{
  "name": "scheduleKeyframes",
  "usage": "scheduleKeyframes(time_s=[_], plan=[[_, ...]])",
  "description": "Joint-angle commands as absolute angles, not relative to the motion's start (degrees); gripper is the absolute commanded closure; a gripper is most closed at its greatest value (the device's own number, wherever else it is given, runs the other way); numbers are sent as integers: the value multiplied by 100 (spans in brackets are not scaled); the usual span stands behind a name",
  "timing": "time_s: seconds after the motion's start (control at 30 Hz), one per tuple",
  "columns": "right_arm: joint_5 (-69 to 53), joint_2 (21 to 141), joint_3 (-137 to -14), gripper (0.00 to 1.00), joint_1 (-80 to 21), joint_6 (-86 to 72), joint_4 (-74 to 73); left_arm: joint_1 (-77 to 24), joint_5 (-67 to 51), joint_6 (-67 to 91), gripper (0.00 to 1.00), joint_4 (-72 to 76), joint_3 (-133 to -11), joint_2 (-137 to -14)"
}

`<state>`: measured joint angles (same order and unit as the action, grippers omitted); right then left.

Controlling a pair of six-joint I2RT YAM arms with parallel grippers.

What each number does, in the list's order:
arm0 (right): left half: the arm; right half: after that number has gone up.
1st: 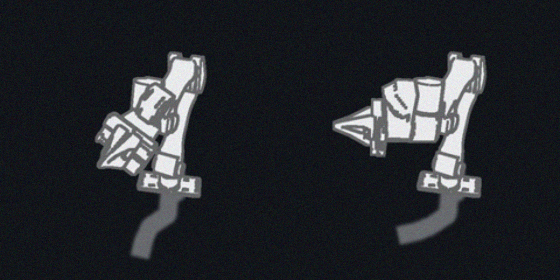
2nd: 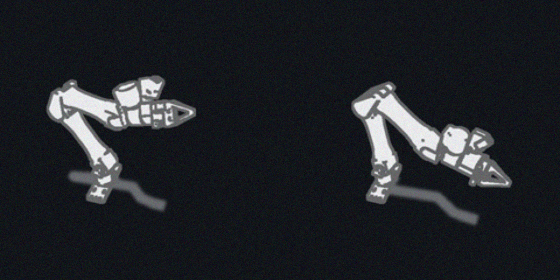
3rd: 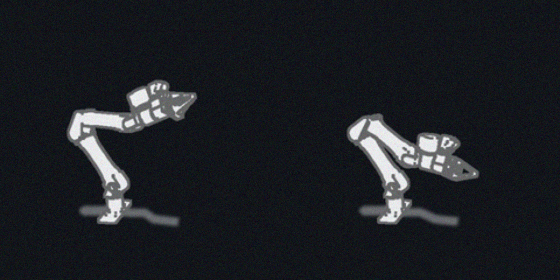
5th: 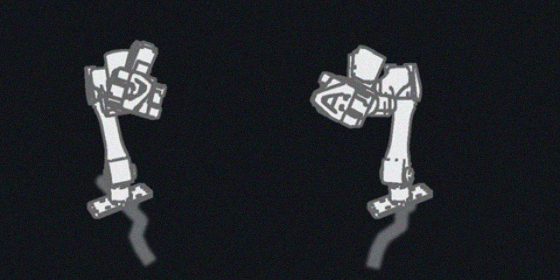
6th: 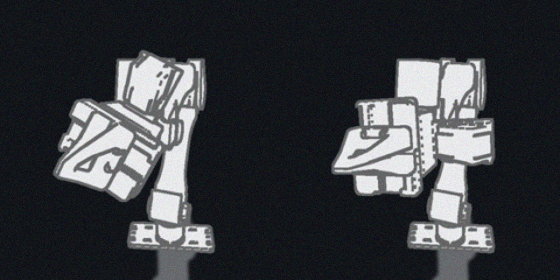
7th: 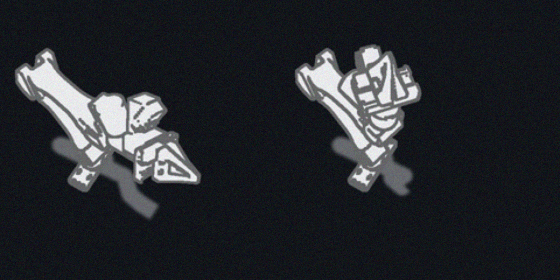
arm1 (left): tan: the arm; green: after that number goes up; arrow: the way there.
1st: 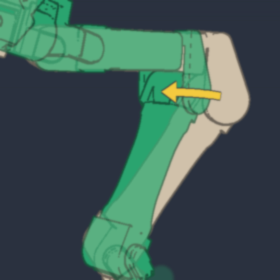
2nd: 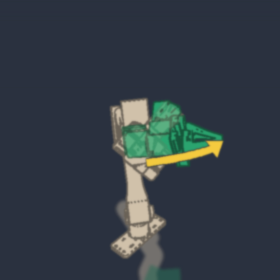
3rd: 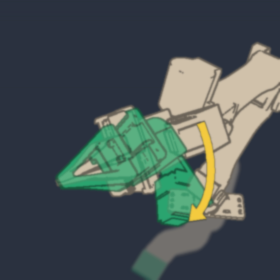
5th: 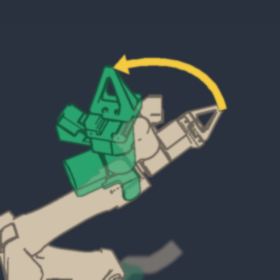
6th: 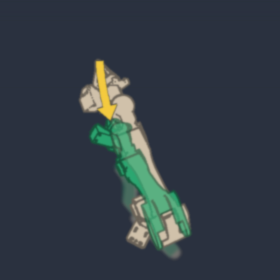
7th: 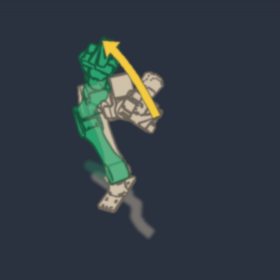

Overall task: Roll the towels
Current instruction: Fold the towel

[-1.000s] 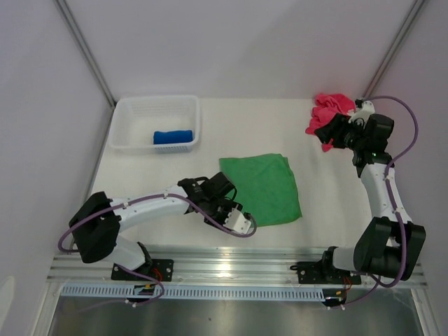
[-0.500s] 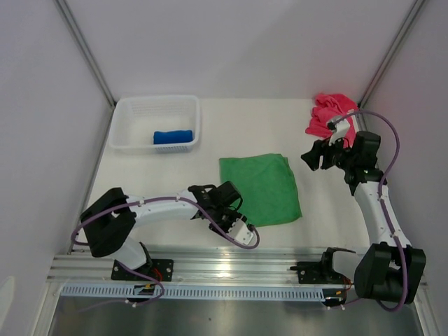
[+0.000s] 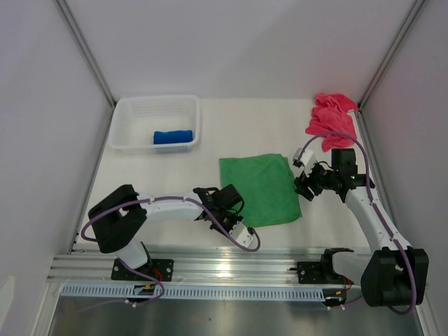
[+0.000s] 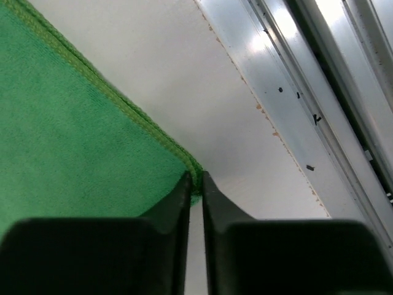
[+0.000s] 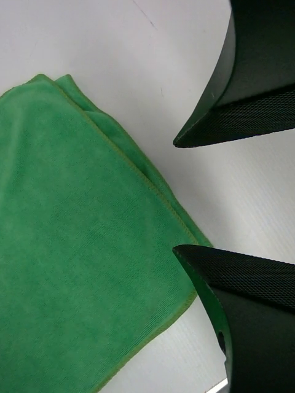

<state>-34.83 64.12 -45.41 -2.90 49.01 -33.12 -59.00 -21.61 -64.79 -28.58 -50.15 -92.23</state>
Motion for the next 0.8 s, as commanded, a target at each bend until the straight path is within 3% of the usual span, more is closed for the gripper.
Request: scheduleKeyframes(time_s=[0.0, 0.07, 0.5, 0.77], plan=[[-3174, 6179, -4413, 33, -343, 5536, -3507, -5950, -2075, -6452, 93, -2786, -5053, -9334], [-3033, 6100, -4211, 33, -369, 5686, -3411, -5889, -1961, -6215, 99, -2734, -5080, -9334], [-2444, 5704, -3129, 36, -1687, 6785, -4130, -5133, -2013, -5642, 99, -2962, -5546, -9185], [-1855, 6336, -3190, 36, -2039, 7128, -3676, -4983, -2145, -5581, 99, -3076, -5616, -9193]])
